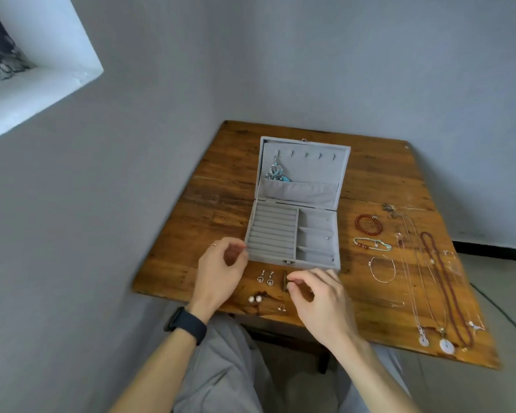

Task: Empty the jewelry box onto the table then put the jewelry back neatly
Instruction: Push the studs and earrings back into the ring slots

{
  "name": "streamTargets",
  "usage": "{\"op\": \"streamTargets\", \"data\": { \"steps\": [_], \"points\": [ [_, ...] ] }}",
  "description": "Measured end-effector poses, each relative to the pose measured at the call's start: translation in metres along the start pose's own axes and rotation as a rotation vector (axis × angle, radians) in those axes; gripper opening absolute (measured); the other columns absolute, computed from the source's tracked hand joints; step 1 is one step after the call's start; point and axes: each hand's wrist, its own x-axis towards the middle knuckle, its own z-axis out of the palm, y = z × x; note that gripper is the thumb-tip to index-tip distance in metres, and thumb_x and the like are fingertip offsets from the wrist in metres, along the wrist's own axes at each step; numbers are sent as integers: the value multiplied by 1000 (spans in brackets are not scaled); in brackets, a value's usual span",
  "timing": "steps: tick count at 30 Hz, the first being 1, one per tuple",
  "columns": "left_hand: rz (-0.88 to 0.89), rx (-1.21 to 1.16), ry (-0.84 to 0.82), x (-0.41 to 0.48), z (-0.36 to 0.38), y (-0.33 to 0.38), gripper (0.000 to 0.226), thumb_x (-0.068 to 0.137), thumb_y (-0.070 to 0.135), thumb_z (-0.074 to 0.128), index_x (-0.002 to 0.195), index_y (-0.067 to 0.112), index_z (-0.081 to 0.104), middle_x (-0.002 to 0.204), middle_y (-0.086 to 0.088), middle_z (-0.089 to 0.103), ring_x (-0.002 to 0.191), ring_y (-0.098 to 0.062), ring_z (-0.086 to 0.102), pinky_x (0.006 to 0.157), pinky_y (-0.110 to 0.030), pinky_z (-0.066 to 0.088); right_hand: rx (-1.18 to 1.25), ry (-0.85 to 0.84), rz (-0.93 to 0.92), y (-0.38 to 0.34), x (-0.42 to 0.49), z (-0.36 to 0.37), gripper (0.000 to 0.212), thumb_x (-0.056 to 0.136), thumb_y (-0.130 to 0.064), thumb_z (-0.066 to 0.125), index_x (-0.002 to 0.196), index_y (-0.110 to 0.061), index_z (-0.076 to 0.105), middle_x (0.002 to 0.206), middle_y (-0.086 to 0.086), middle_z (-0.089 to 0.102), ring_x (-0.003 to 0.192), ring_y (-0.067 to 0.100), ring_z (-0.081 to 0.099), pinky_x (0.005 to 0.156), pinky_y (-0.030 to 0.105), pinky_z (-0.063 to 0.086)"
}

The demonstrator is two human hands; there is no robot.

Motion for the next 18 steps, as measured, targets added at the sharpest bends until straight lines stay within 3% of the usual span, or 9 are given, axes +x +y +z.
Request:
{"op": "streamTargets", "data": {
  "steps": [5, 12, 18],
  "points": [
    [62, 120, -126, -20, 9, -6, 15, 91, 33, 67, 106, 34, 70, 100, 20, 66, 99, -1, 58, 87, -23, 49, -133, 15, 11, -7, -6, 15, 17, 89, -36, 69, 104, -31, 75, 101, -13, 70, 91, 11, 53, 73, 25, 47],
    [75, 352, -148, -17, 17, -3, 28, 94, 43, 62, 122, 37, 67, 105, 11, 64, 104, -10, 55, 80, -35, 55, -274, 31, 62, -28, 9, 30, 25, 90, -41, 66, 105, -24, 76, 100, -2, 73, 89, 21, 57, 70, 33, 51],
    [95, 502, -149, -13, 24, 2, 20, 95, 43, 58, 110, 41, 71, 108, 10, 66, 104, -12, 54, 77, -35, 55, -360, 16, 182, -37, 17, 37, 28, 93, -47, 59, 110, -30, 74, 107, -2, 71, 97, 21, 56, 75, 33, 47]
  ]
}}
